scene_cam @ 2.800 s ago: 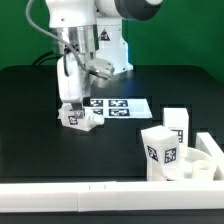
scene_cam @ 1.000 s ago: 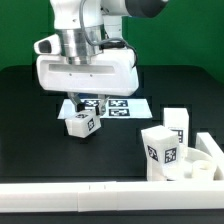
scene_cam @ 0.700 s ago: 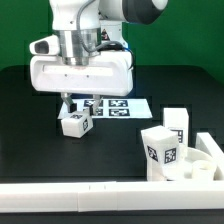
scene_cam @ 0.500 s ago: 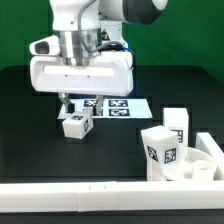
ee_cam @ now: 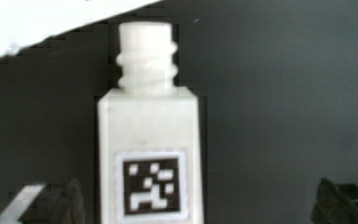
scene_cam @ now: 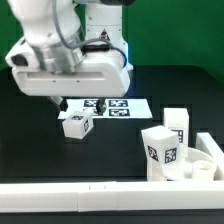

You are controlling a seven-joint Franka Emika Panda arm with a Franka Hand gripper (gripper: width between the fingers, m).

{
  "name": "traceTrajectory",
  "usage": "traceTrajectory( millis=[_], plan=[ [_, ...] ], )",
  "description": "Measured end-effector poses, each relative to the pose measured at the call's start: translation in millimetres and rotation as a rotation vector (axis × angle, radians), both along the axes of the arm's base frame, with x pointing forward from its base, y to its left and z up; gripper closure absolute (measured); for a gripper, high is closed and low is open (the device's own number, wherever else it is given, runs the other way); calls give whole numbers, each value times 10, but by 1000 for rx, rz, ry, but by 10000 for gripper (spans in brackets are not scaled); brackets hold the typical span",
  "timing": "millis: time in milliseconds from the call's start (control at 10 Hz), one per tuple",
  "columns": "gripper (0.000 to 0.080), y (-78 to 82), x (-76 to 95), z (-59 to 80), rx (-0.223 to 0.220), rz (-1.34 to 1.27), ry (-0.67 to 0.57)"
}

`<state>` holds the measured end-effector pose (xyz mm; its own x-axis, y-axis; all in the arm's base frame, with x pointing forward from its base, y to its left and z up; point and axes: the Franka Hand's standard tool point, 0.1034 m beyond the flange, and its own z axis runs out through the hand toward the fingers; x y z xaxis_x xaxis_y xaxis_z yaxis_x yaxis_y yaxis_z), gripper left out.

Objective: Assemble stool

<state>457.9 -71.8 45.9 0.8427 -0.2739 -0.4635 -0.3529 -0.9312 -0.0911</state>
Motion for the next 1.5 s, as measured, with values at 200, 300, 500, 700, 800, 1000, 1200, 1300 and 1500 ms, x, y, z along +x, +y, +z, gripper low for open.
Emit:
traceTrajectory(
  millis=[200, 300, 500, 700, 800, 1000, 1200, 1300, 1500],
  plan=[
    [150, -50, 21, -104, 31, -1, 100],
    [150, -17, -33, -79, 66, -1, 167],
    [150, -47, -20, -117, 101, -3, 251],
    [150, -110, -17, -134, 123, -39, 332],
    [150, -180, 34, -189, 129, -66, 385],
    [150, -168, -54, -335, 142, -123, 480],
    [150, -57, -123, -408, 124, -136, 491],
    [150, 21, -118, -423, 111, -132, 491],
    [172, -10, -125, -426, 112, -138, 492]
  ],
)
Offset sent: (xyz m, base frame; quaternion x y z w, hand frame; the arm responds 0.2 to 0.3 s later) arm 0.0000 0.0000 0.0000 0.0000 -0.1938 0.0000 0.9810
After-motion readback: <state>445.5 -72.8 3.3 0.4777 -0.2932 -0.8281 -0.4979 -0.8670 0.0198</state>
